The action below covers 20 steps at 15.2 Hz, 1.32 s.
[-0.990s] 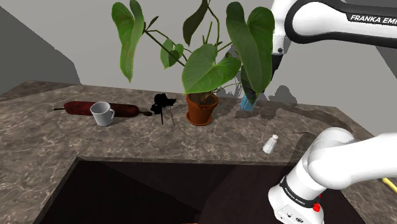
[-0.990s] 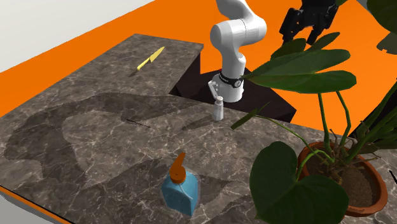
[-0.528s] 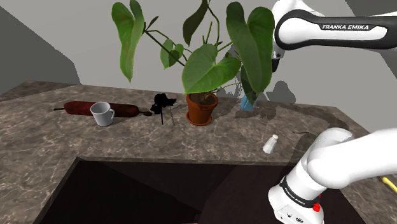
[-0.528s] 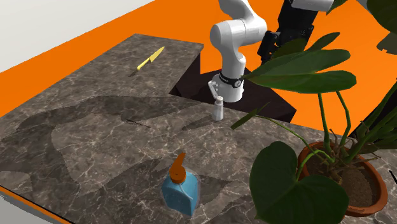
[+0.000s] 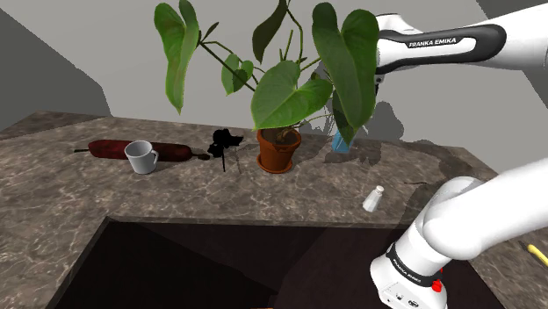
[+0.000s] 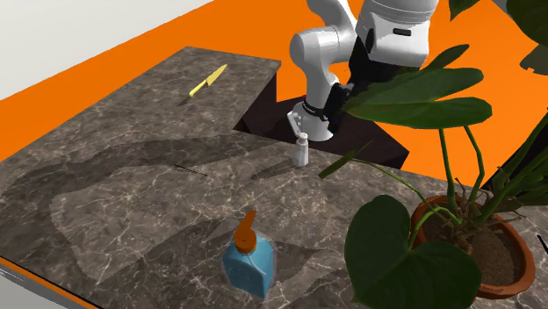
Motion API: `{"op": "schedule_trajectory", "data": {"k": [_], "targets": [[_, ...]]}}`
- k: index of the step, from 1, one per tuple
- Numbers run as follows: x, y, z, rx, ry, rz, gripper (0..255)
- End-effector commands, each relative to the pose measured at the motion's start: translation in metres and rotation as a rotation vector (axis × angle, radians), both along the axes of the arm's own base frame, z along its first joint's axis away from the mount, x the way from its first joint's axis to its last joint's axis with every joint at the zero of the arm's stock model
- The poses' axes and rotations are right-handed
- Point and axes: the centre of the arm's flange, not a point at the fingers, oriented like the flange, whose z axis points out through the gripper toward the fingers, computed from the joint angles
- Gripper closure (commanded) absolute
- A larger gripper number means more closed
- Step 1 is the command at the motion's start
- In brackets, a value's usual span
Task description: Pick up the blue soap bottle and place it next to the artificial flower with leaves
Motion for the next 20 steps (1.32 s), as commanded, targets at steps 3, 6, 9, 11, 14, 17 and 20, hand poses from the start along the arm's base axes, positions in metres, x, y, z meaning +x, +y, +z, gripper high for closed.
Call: {"op": "schedule_trajectory", "data": {"k": [3, 6, 9, 11, 14, 17, 20], "targets": [[0.021, -0.046, -0.02, -0.008, 0.019, 0.069, 0], [0.039, -0.077, -0.034, -0.013, 0.033, 0.118, 0], [0.059, -0.108, -0.048, -0.017, 0.047, 0.168, 0], [0.072, -0.128, -0.058, -0.021, 0.056, 0.201, 0], [0.094, -0.157, -0.072, -0.026, 0.07, 0.25, 0], [0.117, -0.185, -0.086, -0.031, 0.084, 0.3, 0], [0.14, -0.213, -0.101, -0.035, 0.098, 0.349, 0]]}}
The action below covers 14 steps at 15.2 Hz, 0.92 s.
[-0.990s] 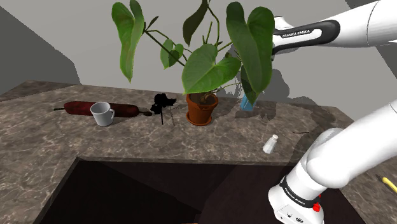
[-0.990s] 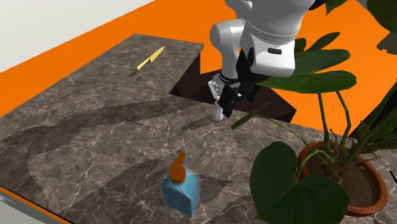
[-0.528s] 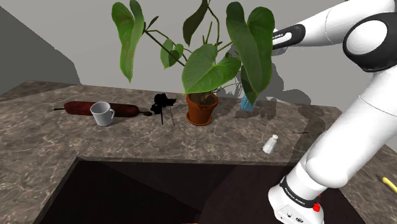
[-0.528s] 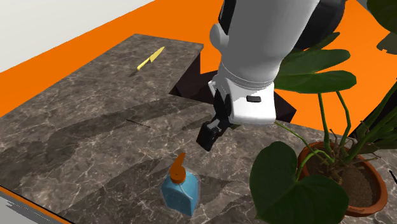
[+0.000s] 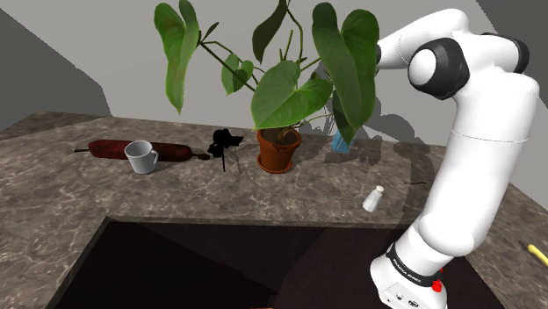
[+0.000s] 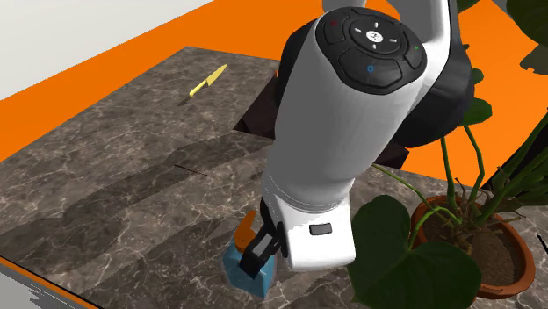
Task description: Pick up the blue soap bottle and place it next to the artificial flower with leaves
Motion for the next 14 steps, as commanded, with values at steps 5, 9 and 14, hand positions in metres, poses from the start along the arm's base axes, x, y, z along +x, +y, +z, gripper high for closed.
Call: {"op": "schedule_trajectory", "data": {"k": [5, 9, 14], "targets": [[0.01, -0.017, -0.027, -0.002, 0.007, 0.027, 0], [0.007, -0.02, -0.045, -0.002, 0.007, 0.027, 0], [0.007, -0.02, -0.045, -0.002, 0.007, 0.027, 0]]}}
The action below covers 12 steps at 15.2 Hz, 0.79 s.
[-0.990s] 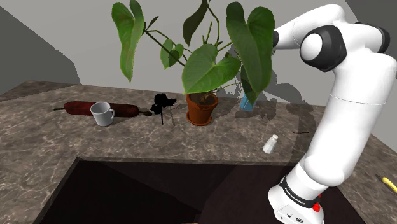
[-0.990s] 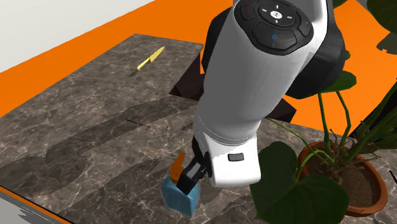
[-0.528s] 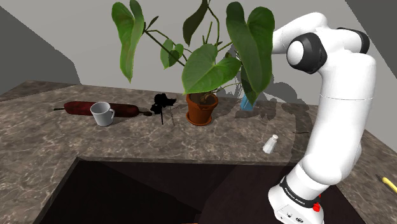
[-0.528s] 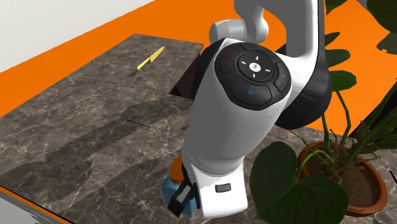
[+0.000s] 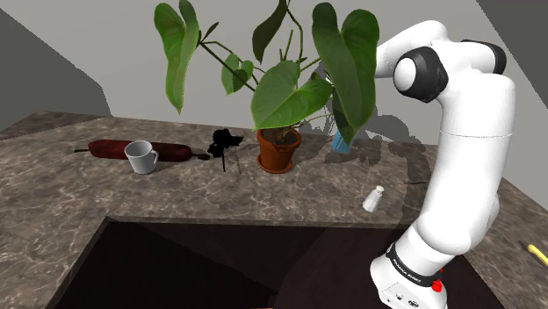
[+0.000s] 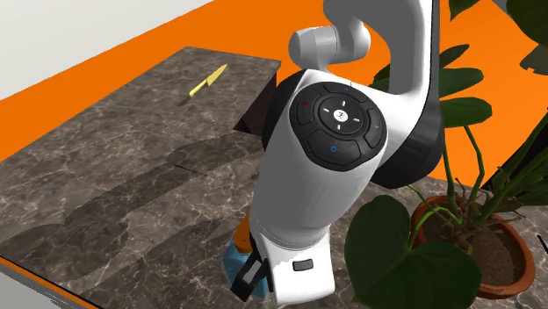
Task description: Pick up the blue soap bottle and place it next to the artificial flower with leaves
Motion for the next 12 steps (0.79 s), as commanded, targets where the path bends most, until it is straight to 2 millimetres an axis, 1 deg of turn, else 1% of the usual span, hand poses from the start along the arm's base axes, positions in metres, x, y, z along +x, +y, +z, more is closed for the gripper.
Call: {"op": "schedule_trajectory", "data": {"k": [1, 2, 3, 12], "targets": [[0.0, 0.0, -0.0001, 0.0, 0.0, 0.0, 0], [0.0, 0.0, 0.0, 0.0, 0.0, 0.0, 0], [0.0, 0.0, 0.0, 0.0, 0.0, 0.0, 255], [0.0, 0.0, -0.0001, 0.0, 0.0, 0.0, 255]]}}
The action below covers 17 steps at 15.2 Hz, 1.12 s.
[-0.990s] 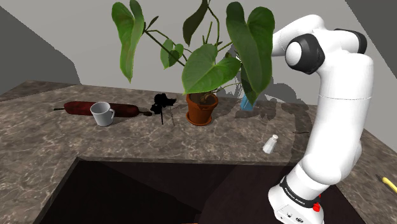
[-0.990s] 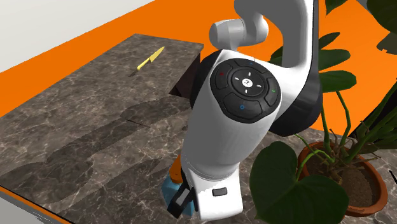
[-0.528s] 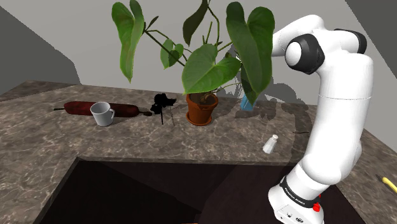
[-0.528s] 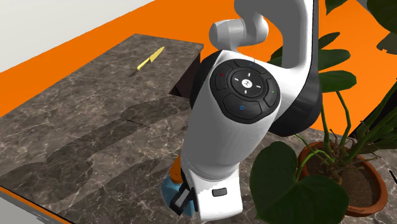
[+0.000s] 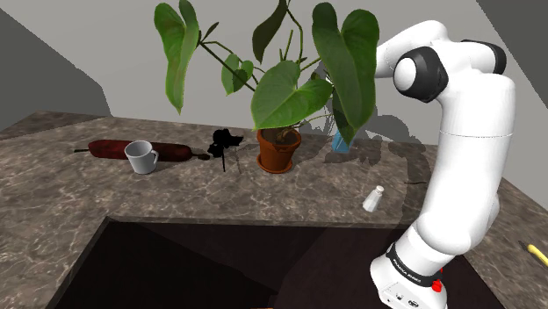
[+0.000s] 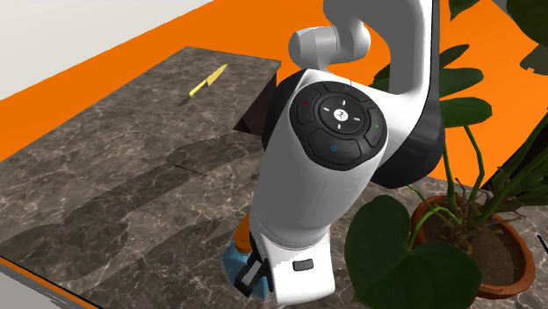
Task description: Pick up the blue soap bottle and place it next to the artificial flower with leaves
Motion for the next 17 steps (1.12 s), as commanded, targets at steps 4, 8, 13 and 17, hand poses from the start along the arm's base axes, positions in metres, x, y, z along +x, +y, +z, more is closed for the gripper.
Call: {"op": "schedule_trajectory", "data": {"k": [4, 8, 13, 17], "targets": [[0.0, 0.0, 0.021, 0.001, 0.001, 0.0, 255], [0.0, 0.0, 0.042, 0.001, 0.001, 0.0, 255], [0.0, 0.0, 0.068, 0.001, 0.001, 0.0, 255], [0.0, 0.0, 0.089, 0.001, 0.001, 0.0, 255]]}}
